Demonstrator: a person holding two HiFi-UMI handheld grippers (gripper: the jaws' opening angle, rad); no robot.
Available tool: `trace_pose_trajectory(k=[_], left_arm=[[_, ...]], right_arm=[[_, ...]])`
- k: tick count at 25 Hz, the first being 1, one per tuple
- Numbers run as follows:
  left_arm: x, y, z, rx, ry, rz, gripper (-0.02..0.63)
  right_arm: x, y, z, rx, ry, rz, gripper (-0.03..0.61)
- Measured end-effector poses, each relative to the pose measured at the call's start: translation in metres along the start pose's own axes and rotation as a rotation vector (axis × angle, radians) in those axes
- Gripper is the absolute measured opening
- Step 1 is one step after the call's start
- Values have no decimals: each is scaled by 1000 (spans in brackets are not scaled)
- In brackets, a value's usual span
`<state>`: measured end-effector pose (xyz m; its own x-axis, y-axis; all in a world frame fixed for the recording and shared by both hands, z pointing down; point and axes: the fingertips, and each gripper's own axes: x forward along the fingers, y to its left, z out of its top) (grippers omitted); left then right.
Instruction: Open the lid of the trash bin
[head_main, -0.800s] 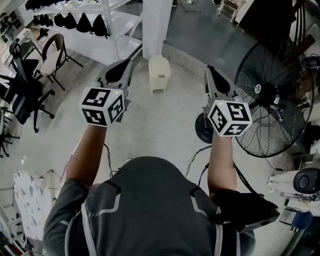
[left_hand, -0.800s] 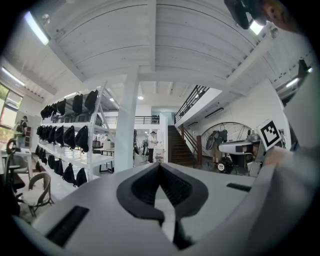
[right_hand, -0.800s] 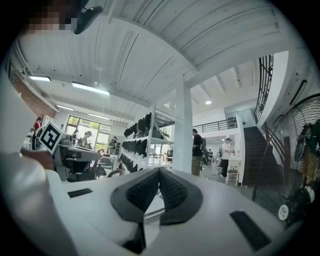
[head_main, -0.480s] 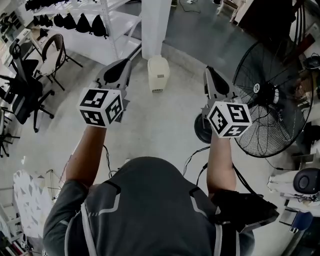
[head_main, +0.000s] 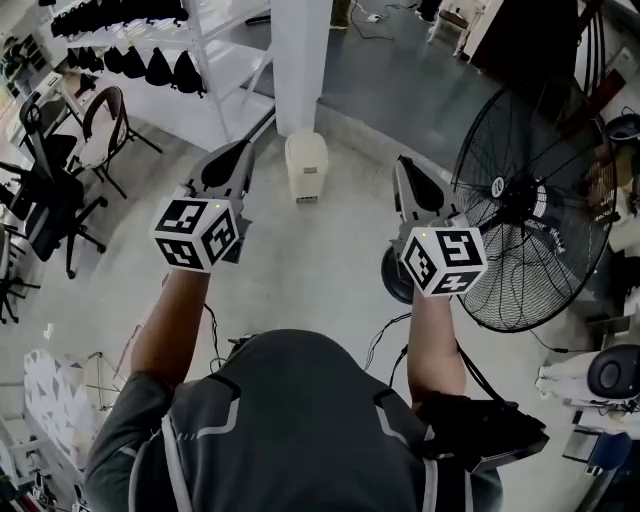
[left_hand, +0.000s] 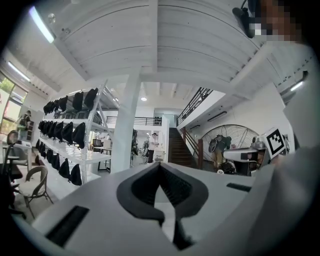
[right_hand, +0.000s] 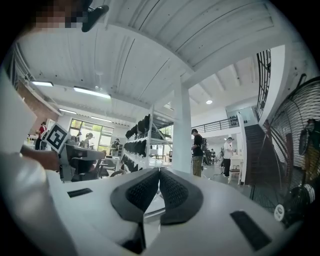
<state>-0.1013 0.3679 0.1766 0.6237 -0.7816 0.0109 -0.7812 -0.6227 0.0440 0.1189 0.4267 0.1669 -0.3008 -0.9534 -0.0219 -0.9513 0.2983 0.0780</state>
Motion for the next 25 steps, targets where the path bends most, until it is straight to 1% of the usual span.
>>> trace_pose_trajectory(k=[6,8,12,16,20,25], left_arm=[[21,-14,-8,19,30,20,8],[28,-9,-10,22,40,15,8],[54,9,-13,6,35,-16,8],[82,38,-18,10,29,-49,8],[112,81,-14,-6,23,-80,8],[149,127,-12,-4,15,-110,8]], right_arm=[[6,-30,-10,35,-7,7,26],[16,-32,-14,47,0,13,26],[44,-35,-21,28,13,10,26],[81,-36,-26,10,23,-7,26],[130,-33,-22,-8,35,-16,26],[191,-30,-23,-35,65,-9,26]])
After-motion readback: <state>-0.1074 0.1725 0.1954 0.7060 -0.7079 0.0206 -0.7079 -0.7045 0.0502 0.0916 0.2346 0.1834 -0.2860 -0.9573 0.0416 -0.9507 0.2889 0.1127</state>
